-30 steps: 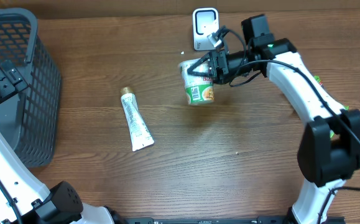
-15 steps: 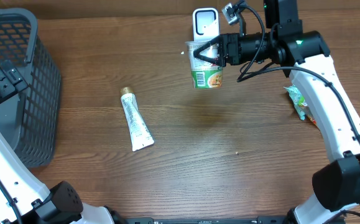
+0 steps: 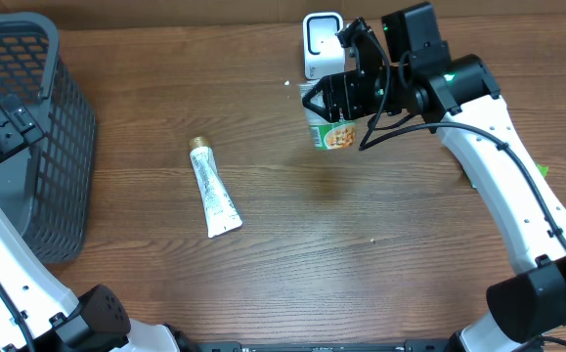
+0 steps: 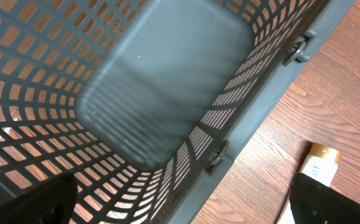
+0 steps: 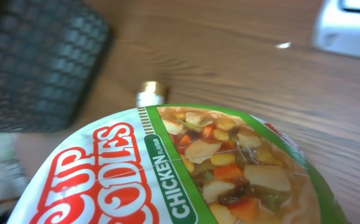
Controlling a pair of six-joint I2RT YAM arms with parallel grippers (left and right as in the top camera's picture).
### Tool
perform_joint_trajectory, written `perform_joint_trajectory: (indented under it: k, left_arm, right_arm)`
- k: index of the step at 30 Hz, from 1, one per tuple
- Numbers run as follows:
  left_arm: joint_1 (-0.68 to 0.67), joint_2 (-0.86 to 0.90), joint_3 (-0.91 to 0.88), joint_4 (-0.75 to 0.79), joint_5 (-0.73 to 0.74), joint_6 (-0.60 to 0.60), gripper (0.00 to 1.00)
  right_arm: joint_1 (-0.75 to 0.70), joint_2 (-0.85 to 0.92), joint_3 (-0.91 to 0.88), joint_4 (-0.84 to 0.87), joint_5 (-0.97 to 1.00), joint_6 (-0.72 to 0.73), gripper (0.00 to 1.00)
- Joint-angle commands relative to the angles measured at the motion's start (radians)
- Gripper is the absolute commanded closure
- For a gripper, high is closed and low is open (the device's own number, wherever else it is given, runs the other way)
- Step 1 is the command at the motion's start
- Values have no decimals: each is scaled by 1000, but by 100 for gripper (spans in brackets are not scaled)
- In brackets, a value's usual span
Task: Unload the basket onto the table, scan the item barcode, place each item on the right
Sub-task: 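Hold the cup in front of the white scanner with right gripper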
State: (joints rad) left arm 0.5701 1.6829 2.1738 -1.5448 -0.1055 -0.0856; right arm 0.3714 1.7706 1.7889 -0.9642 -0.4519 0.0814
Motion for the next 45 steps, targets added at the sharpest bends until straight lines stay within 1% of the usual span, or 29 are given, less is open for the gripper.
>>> perform_joint_trajectory:
  k: [1, 3, 5, 8, 11, 13, 18, 21, 22, 23, 26, 28, 40, 45]
  left_arm:
    - [-3, -9, 16, 1, 2, 0, 0]
    - [-3, -9, 16, 1, 2, 0, 0]
    - [-3, -9, 16, 1, 2, 0, 0]
    - [-3, -9, 16, 1, 2, 0, 0]
    - [-3, -9, 16, 1, 2, 0, 0]
    - [-3, -9, 16, 1, 2, 0, 0]
    - [-3, -9, 16, 1, 2, 0, 0]
    - [-3, -9, 16, 1, 2, 0, 0]
    - [-3, -9, 16, 2, 2, 0, 0]
    - [-3, -9, 16, 1, 2, 0, 0]
    - [-3, -9, 16, 1, 2, 0, 0]
    - [-3, -9, 16, 1, 2, 0, 0]
    - [-3, -9, 16, 2, 2, 0, 0]
    - [-3, -9, 16, 1, 2, 0, 0]
  right_arm:
    - [32, -37, 132, 16, 391, -5, 31]
    - [41, -37, 155, 66, 553, -36, 31]
    - [52, -25, 155, 166, 674, -148, 33]
    - [60, 15, 155, 267, 763, -249, 37]
    - [62, 99, 155, 415, 886, -333, 38]
    - [62, 168, 155, 549, 958, -414, 40]
    - [62, 312, 155, 798, 975, -571, 41]
    - [61, 408, 155, 972, 974, -713, 41]
    - [61, 424, 155, 1001, 974, -729, 41]
    - [61, 455, 155, 1056, 968, -779, 41]
    - [61, 518, 155, 1085, 854, -948, 43]
    - [61, 541, 155, 1086, 801, -999, 44]
    - [34, 564, 155, 1177, 659, -995, 48]
    - [30, 564, 155, 1170, 614, -994, 48]
